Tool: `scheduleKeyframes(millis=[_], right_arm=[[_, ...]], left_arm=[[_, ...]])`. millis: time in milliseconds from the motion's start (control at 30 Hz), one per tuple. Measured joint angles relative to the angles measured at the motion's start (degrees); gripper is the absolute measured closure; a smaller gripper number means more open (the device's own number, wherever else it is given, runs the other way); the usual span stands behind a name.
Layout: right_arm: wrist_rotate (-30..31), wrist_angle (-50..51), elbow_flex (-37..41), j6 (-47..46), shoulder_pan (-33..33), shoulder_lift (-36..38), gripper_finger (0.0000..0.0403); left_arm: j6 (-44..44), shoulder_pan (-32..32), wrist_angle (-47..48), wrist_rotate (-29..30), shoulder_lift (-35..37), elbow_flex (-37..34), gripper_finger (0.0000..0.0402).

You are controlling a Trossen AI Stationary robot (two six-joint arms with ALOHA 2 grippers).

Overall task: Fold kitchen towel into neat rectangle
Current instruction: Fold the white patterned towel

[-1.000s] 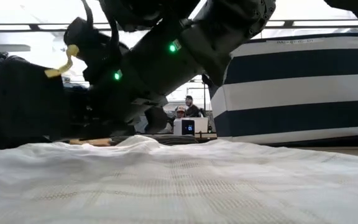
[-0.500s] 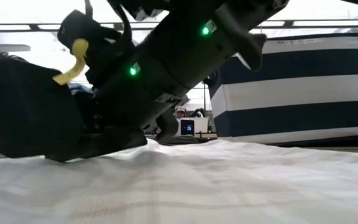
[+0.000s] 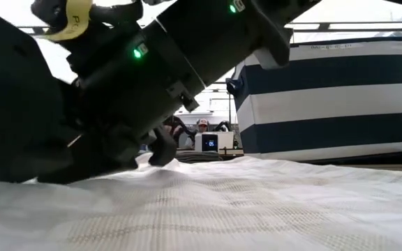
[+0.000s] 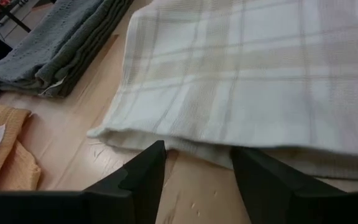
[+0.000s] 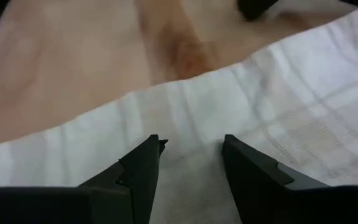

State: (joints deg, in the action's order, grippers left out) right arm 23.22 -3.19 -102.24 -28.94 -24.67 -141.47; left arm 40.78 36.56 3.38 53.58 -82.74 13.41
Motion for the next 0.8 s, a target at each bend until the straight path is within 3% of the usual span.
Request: scheduleKeyframes(millis=[167, 633, 800], right_arm=[[-3.1, -0.1, 0.0, 0.0, -0.8, 0.0, 0.0234], [-4.7, 0.0, -3.4, 2.4, -1.7, 0.8, 0.0235], [-8.6, -0.1, -3.4, 0.1, -2.3, 0.8, 0.0233]], left_arm=[[0.5, 0.0, 0.1, 0.0, 0.0, 0.0, 0.0224], [1.6, 0.0, 0.3, -0.2, 0.0, -0.1, 0.0224], [1.7, 0.0, 0.3, -0.2, 0.0, -0.1, 0.0223]])
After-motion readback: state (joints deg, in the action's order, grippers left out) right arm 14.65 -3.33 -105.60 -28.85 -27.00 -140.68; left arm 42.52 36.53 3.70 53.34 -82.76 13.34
